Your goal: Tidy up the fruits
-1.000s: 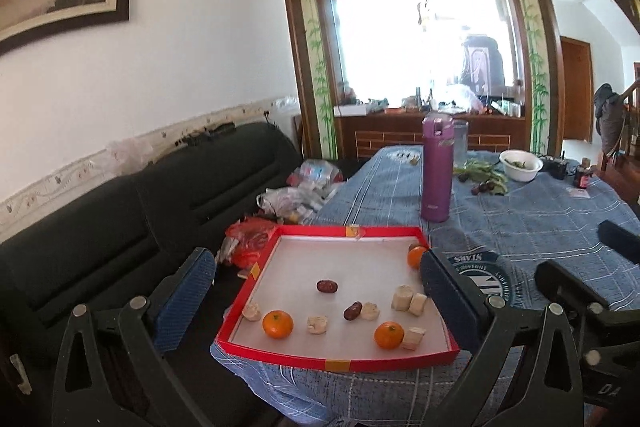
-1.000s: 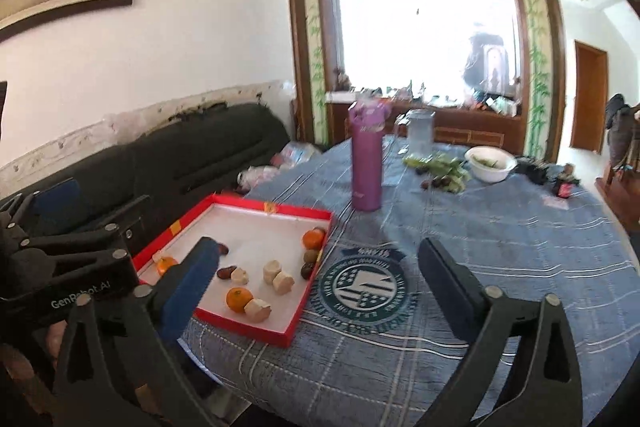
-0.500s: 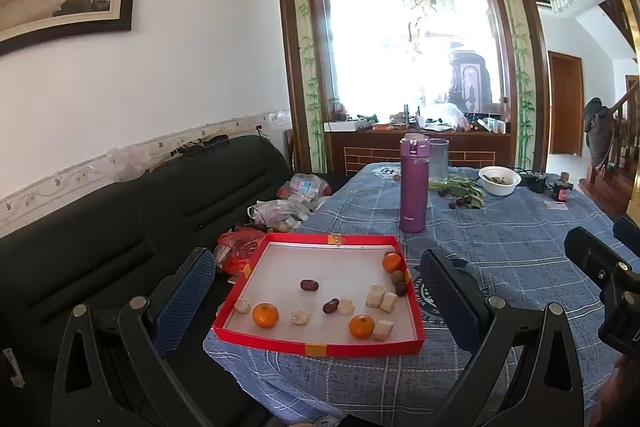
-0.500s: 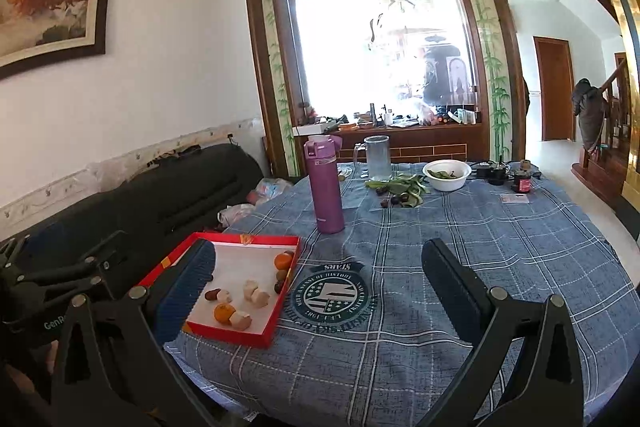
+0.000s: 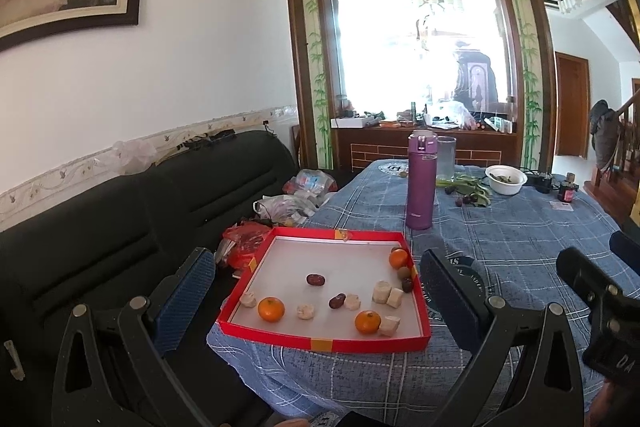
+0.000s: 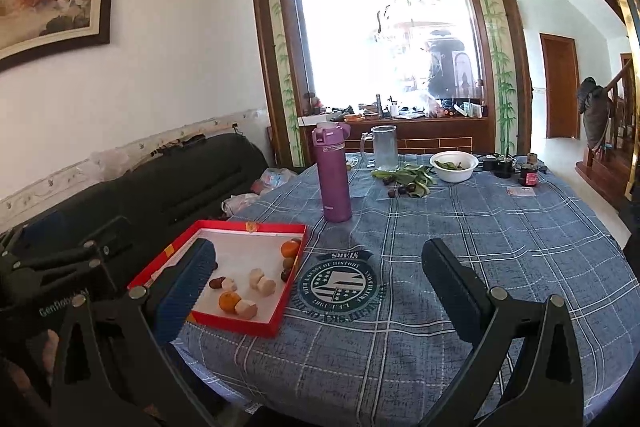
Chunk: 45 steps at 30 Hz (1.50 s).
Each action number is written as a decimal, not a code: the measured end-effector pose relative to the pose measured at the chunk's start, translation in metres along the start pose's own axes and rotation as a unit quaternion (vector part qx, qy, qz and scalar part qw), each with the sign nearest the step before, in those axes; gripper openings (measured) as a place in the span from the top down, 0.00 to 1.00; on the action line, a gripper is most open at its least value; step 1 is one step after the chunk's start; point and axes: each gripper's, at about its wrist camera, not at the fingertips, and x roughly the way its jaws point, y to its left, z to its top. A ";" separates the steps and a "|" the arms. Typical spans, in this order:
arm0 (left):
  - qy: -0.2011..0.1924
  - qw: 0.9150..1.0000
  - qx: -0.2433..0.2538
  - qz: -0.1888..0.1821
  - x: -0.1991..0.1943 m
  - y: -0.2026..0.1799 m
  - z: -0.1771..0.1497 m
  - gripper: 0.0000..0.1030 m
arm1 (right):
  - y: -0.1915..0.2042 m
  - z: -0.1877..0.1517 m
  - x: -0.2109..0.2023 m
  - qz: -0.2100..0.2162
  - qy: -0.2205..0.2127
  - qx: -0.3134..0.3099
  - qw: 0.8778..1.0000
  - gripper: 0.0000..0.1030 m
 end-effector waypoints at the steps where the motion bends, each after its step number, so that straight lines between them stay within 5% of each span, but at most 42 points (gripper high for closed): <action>1: 0.001 1.000 -0.001 0.000 0.000 0.000 0.000 0.00 | 0.002 -0.001 0.001 0.001 0.003 -0.003 1.000 0.00; 45: 0.026 1.000 -0.014 0.004 0.004 0.011 -0.001 0.00 | 0.022 -0.010 0.006 0.020 0.020 -0.025 0.999 0.00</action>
